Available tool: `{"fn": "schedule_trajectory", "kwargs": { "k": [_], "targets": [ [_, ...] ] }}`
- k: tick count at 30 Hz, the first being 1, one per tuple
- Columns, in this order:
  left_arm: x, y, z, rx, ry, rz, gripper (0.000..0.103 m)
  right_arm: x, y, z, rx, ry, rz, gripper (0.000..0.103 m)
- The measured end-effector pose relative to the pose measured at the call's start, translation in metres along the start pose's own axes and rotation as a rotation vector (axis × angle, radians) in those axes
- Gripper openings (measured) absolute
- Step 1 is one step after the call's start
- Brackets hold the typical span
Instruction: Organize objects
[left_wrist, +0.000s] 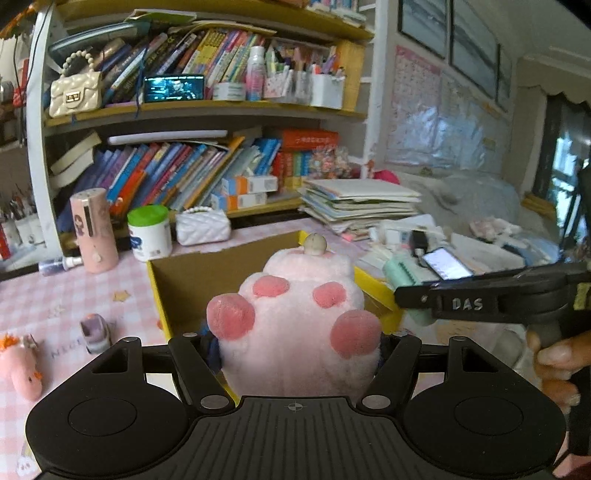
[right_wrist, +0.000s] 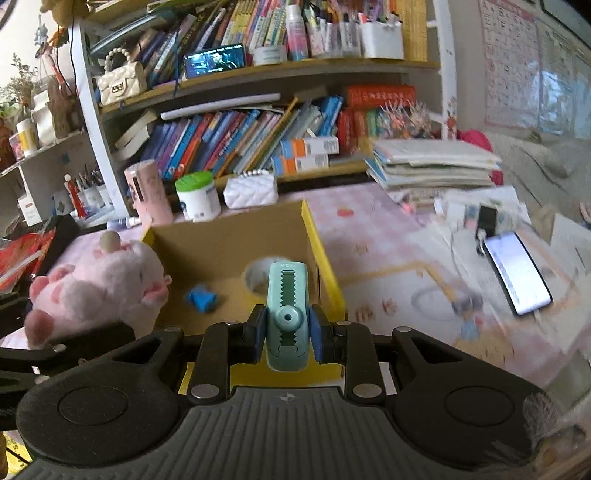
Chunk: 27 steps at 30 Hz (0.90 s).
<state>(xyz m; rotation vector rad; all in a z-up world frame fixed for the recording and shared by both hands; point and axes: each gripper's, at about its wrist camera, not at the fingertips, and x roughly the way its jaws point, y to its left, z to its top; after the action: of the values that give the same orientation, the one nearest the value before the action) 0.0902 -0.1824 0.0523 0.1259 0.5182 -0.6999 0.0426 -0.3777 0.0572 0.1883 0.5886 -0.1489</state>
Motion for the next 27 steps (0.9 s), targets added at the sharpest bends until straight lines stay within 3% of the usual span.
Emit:
{"fn": "schedule_trajectory", "kwargs": {
  "k": [8,14,23,27],
  "targets": [
    [0.055,0.001,0.01,0.058,0.069,0.113,0.069,0.05,-0.01,0.029,-0.089,0.03,0.057,0.023],
    [0.094,0.011,0.011,-0.015,0.198,0.172,0.07,0.095,-0.003,0.04,-0.189,0.101,0.104,0.023],
    [0.119,0.007,0.006,0.003,0.267,0.219,0.07,0.155,0.021,0.041,-0.382,0.22,0.164,0.023],
    [0.124,0.01,0.002,-0.018,0.293,0.24,0.072,0.175,0.032,0.036,-0.493,0.306,0.151,0.023]
  ]
}}
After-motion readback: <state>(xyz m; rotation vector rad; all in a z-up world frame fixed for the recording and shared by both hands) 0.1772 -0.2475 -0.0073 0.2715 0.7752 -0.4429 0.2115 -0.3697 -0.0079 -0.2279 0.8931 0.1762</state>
